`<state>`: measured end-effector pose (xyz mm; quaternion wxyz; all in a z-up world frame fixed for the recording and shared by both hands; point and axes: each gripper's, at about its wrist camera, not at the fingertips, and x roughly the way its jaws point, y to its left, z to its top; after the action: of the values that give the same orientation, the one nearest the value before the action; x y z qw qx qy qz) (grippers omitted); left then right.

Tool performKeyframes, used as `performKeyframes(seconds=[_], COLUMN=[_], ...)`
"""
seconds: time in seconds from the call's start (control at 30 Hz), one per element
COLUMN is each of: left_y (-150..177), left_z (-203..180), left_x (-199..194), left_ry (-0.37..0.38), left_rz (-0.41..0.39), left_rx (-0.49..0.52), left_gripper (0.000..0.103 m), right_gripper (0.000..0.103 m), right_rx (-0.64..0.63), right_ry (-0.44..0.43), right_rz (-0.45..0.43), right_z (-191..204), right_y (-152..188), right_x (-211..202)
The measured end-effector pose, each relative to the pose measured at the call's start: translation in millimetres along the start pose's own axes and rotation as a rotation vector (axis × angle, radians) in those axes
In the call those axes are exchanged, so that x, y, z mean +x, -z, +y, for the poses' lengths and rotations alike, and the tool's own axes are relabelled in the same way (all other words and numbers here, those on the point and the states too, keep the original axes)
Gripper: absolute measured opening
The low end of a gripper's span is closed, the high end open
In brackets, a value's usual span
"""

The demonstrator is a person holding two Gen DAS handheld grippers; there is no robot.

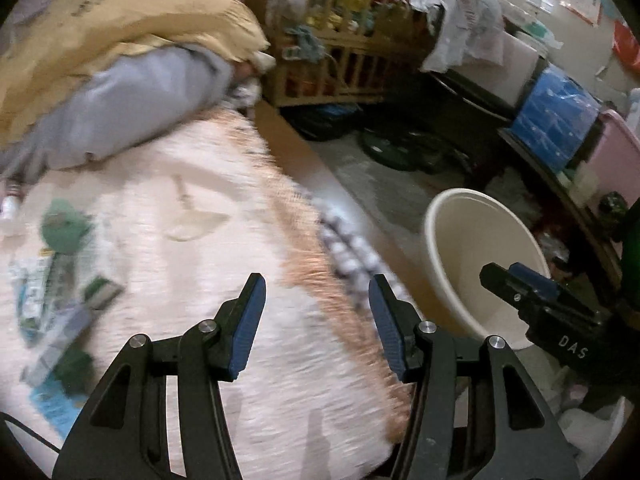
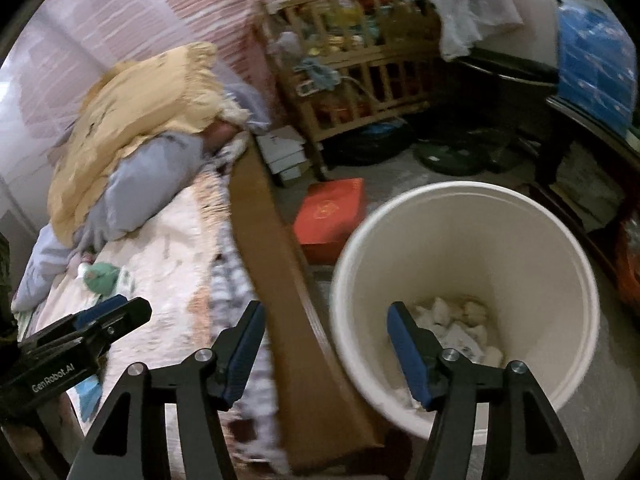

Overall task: Collect trash
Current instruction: 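Move both tools back over the trash on the bed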

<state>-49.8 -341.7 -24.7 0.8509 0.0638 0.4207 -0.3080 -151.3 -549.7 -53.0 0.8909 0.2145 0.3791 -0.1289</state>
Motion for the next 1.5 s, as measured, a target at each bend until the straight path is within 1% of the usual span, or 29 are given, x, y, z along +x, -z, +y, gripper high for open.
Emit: performKeyframes(seconds=[0.27, 0.53, 0.8, 0.97, 1.0, 1.03, 1.1, 1.33, 1.43, 1.5], left_y=[13, 29, 47, 56, 57, 60, 64, 84, 89, 90], left_z=[58, 118, 186, 217, 223, 232, 246, 307, 323, 333], left_x=[-40, -72, -90, -96, -96, -97, -99, -97, -90, -82], left_ry=[-0.096, -0.198, -0.287, -0.329, -0.333, -0.334, -0.346, -0.343, -0.331, -0.309], left_rz=[-0.04, -0.049, -0.045, -0.037, -0.032, -0.028, -0.022, 0.026, 0.048, 0.062], left_rx=[-0.054, -0.117, -0.215, -0.252, -0.26, -0.27, -0.288, -0.389, -0.408, -0.425], left_gripper=[0.052, 0.052, 0.052, 0.052, 0.052, 0.052, 0.052, 0.052, 0.052, 0.052], right_gripper=[0.061, 0.061, 0.061, 0.061, 0.064, 0.068, 0.071, 0.071, 0.072, 0.073], right_rx=[-0.087, -0.217, -0.32, -0.369, -0.377, -0.388, -0.405, -0.469, -0.508, -0.522], right_ry=[-0.093, -0.169, -0.238, -0.277, -0.282, -0.29, -0.306, -0.351, -0.352, -0.352], right_rz=[0.026, 0.077, 0.116, 0.141, 0.146, 0.155, 0.161, 0.174, 0.182, 0.188], right_z=[68, 140, 202, 239, 245, 254, 266, 315, 340, 354], right_y=[5, 17, 24, 26, 26, 26, 26, 10, -3, -12], right_x=[17, 36, 50, 62, 64, 68, 70, 94, 113, 125])
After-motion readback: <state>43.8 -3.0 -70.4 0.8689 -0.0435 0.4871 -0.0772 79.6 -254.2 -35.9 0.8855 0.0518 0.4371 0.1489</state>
